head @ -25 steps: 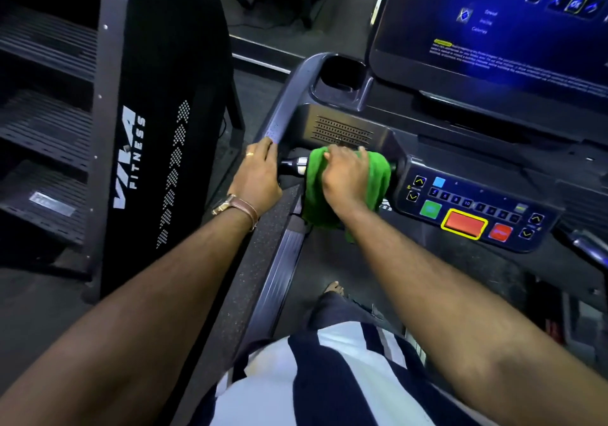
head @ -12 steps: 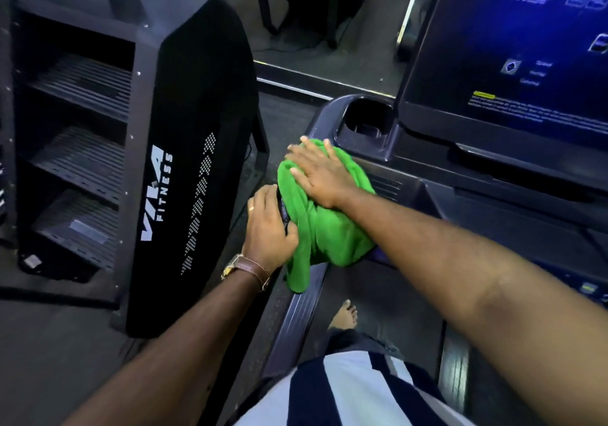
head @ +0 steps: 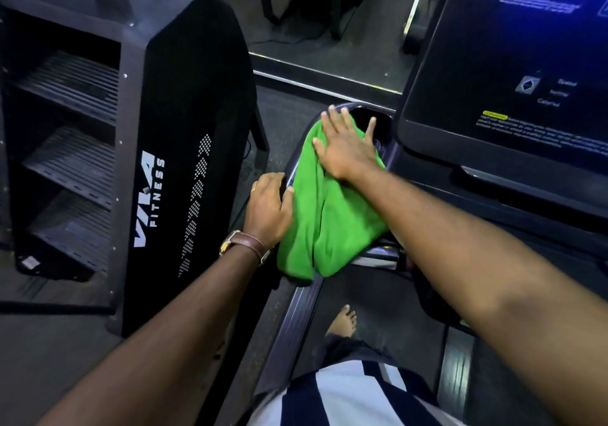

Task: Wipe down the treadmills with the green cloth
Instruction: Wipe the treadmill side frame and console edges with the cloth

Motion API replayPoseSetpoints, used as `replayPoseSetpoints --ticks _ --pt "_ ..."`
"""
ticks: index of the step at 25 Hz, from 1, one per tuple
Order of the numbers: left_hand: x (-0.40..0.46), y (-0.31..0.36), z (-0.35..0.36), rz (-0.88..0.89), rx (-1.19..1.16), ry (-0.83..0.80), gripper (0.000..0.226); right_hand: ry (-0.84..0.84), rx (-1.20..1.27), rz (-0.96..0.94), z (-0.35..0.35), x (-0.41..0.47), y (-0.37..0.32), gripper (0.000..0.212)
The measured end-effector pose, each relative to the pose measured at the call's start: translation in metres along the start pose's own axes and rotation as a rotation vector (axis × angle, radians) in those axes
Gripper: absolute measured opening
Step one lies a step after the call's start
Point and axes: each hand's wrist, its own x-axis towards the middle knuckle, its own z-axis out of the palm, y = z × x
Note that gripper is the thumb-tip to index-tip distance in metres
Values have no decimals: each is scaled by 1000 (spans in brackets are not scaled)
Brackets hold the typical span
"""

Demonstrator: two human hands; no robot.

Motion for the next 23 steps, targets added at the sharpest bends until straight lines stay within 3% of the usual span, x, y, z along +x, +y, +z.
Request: replayPoseSetpoints --ticks 2,3,7,8,9,11,14,16,20,23 --pt "13 6 2 21 5 -17 35 -30 73 124 -9 28 -13 67" --pt "19 9 3 27 3 -22 32 -41 80 100 -10 31 -24 66" --pt "30 6 5 3 -112 36 22 -9 -49 -448 2 -8 -24 53" --pt "29 4 6 -3 -150 56 23 -5 -20 -512 1 -16 -10 53" --pt "28 3 7 -7 -175 72 25 -4 12 -483 -1 -18 5 54" --pt "25 3 11 -8 -176 96 26 -23 74 -201 -2 -17 19 59" --pt "26 4 16 10 -115 106 25 2 105 183 13 -30 -23 60" --pt "26 4 17 32 -93 112 24 33 87 165 18 -50 -35 56" --pt "27 1 18 44 -97 118 22 57 -184 61 4 -81 19 54" --pt "27 0 20 41 -70 105 22 -47 -249 217 -6 -58 15 65"
